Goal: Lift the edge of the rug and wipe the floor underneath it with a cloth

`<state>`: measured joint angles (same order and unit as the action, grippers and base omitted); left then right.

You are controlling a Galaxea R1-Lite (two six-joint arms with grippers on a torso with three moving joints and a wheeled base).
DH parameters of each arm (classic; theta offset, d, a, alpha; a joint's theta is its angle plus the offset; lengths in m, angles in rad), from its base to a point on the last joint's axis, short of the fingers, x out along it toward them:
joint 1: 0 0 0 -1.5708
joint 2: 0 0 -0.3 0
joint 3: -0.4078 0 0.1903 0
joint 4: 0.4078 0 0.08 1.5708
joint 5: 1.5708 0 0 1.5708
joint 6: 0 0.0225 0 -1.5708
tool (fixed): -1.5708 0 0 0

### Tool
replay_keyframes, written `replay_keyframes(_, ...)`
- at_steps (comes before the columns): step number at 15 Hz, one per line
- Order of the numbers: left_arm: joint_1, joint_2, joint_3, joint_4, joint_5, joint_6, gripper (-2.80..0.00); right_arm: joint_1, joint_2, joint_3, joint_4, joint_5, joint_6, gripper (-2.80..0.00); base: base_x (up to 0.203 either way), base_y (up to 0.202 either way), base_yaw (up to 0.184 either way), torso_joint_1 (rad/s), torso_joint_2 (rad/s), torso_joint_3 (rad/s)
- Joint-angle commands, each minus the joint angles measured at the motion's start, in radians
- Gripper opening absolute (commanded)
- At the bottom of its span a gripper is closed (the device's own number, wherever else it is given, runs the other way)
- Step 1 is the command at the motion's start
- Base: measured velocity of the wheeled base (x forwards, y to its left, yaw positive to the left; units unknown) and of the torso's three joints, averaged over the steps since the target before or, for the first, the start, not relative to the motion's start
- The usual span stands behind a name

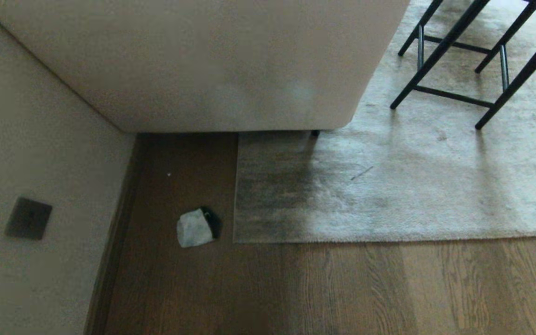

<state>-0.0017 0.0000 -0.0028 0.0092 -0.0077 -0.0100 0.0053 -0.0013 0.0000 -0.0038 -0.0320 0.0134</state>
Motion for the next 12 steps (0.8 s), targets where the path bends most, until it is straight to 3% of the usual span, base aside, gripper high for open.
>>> replay_keyframes(1,0.000,0.000,0.001,-0.002,0.003,-0.004,-2.80,0.001,0.001,0.000,-0.001,0.000,0.000,-2.80,0.000,0.000,0.000,0.002,0.00,0.198)
replay_keyframes(12,0.002,0.000,0.001,-0.003,0.005,-0.013,-2.80,0.001,0.001,0.000,-0.001,0.000,0.000,-2.80,0.000,0.000,0.000,0.004,0.00,0.203)
